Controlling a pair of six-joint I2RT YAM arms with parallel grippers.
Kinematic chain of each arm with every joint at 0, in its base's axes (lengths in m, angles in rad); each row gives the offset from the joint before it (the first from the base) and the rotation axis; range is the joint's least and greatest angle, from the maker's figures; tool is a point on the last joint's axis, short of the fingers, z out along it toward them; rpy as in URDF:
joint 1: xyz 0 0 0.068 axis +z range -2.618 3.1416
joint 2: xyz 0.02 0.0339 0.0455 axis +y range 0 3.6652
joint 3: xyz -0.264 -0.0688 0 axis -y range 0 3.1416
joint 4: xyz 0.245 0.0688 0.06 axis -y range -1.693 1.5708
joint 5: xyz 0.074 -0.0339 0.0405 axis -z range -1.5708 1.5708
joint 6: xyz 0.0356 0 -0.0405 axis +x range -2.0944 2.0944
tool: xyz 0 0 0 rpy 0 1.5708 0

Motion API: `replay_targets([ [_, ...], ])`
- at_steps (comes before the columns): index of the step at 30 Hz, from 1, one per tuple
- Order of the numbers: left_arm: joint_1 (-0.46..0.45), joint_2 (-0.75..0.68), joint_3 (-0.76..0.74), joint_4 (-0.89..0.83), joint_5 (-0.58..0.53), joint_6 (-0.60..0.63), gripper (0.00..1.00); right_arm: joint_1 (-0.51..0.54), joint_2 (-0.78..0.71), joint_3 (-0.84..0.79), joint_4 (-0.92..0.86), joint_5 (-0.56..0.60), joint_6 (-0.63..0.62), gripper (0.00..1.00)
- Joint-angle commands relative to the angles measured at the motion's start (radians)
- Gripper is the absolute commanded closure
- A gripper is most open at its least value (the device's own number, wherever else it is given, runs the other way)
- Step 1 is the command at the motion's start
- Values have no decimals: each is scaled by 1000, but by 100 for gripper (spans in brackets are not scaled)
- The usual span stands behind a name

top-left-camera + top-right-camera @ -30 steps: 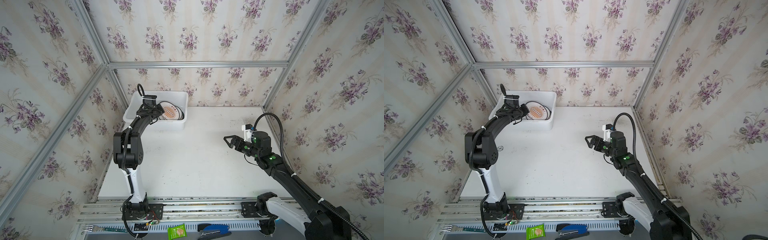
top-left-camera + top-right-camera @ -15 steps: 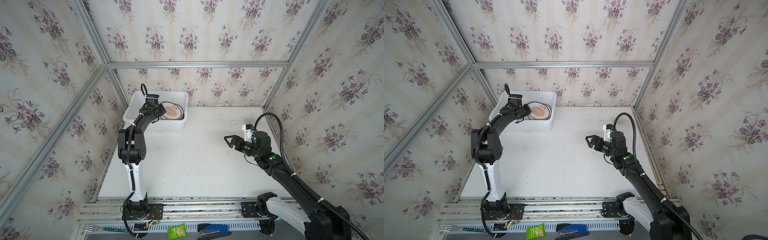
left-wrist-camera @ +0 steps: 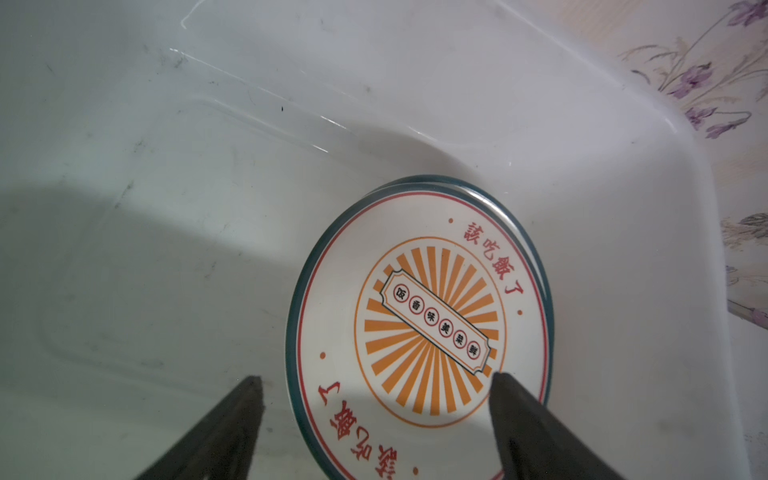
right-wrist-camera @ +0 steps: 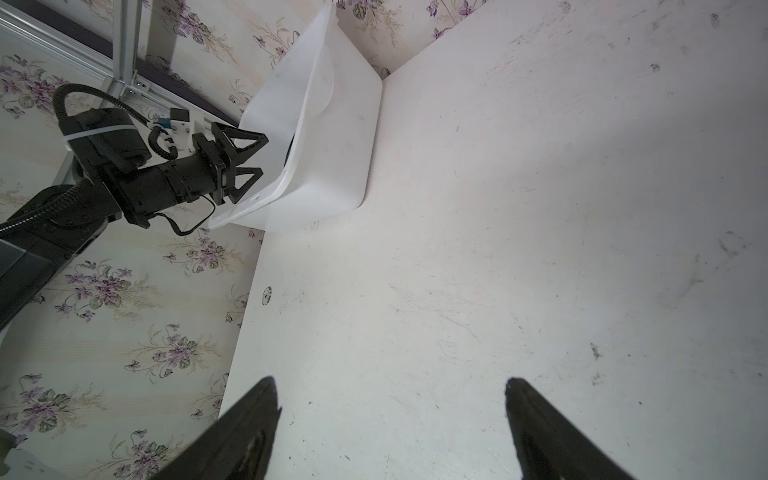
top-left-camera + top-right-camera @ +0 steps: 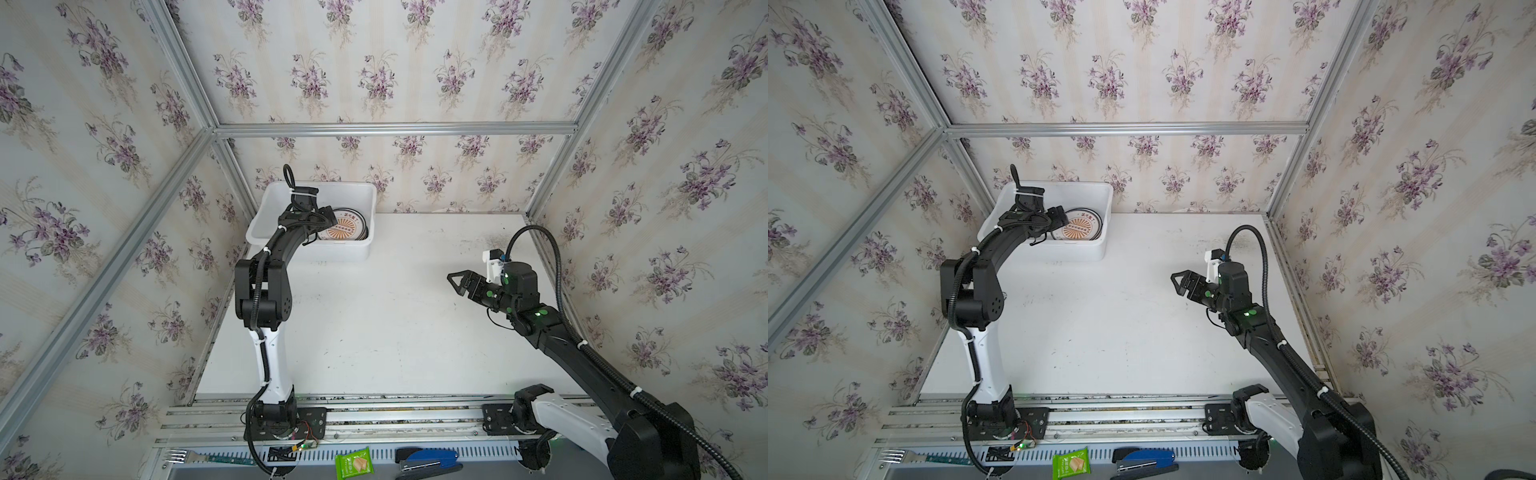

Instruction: Place the plates into the plastic bin on the countertop

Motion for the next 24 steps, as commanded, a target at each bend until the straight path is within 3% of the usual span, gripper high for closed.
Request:
replay_targets([
  [1,-6,-28,-12,8,-25,52,1,1,2,-1,49,12,22,12],
  [9,-12,-139,-126,73,-54,74,1,1,-9,-2,44,59,16,12],
  [18,-10,-524,-638,456,-94,30,1,0,26,6,47,90,7,11],
  [24,-11,-768,-974,685,-117,72,1,-1,76,-1,99,121,-10,10],
])
